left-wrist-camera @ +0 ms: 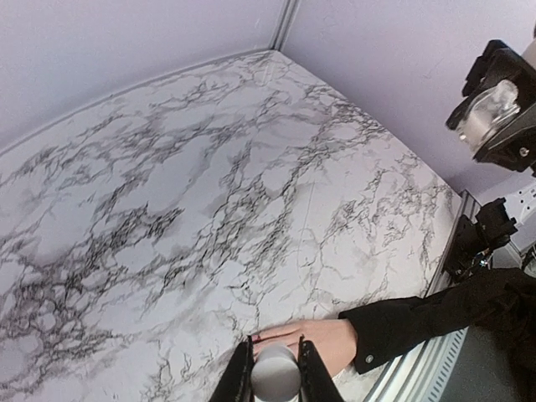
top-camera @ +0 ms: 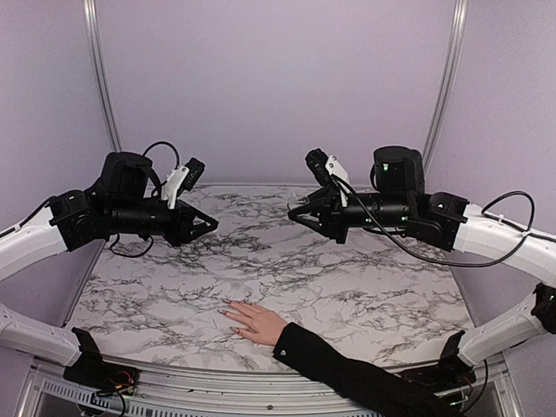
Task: Paint the nails
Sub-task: Paint the nail polish on the nail.
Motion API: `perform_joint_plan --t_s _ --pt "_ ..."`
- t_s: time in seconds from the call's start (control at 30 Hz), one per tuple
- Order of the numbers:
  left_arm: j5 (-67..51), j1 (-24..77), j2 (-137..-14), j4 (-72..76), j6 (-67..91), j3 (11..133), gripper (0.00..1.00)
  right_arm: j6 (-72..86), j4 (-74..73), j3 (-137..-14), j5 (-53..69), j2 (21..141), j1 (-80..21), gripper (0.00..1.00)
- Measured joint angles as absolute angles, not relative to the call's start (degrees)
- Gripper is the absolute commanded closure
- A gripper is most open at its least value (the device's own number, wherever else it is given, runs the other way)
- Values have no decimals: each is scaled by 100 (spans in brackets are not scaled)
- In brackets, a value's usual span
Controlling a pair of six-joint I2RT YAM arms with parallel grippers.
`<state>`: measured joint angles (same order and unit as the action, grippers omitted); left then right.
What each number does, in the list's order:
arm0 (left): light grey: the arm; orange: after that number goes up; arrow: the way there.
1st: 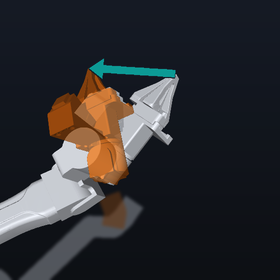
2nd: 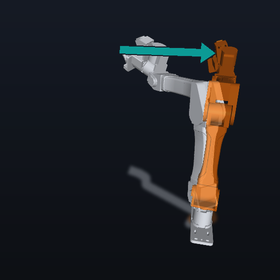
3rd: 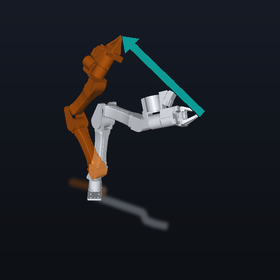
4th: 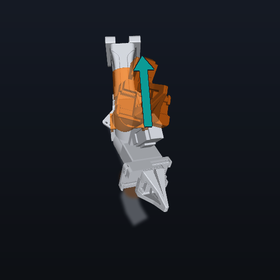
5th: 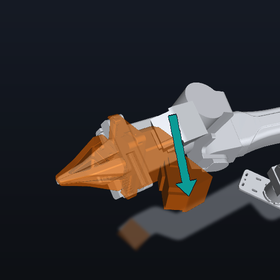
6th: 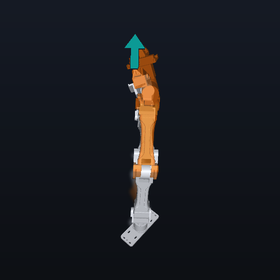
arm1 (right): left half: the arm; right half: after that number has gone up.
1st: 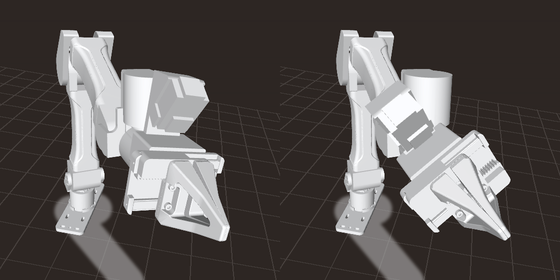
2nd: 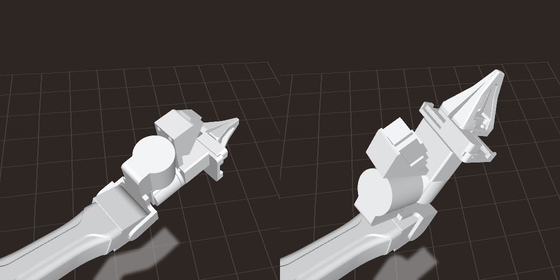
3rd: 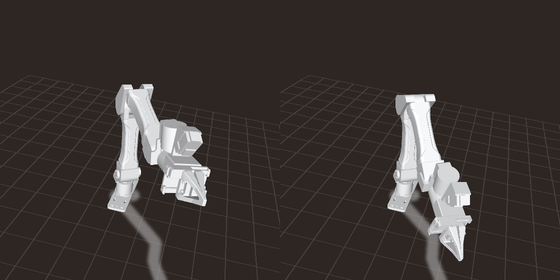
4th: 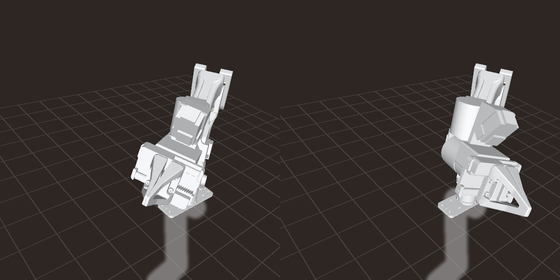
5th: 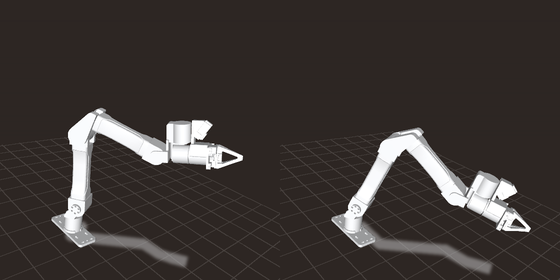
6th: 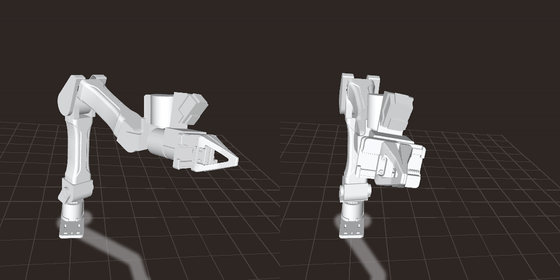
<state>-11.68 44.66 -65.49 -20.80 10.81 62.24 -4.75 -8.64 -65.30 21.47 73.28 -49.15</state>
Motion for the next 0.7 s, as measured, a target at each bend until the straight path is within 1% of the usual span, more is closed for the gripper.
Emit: perform_joint_plan --t_s 0.13,0.3,0.5,0.7 --pt "-668 4469 -6012 -2003 1697 5511 100 -451 -803 -6455 2032 7242 -4831 100" --pt "30 4711 -5767 -1968 2626 5009 100 -471 -773 -6394 1922 7161 -4657 100" --pt "613 5168 -6261 -2305 3627 5011 100 -449 -727 -6215 1942 6997 -4366 100" --pt "1216 5214 -6379 -2714 4329 5046 100 -447 -729 -6200 1920 7039 -4313 100"
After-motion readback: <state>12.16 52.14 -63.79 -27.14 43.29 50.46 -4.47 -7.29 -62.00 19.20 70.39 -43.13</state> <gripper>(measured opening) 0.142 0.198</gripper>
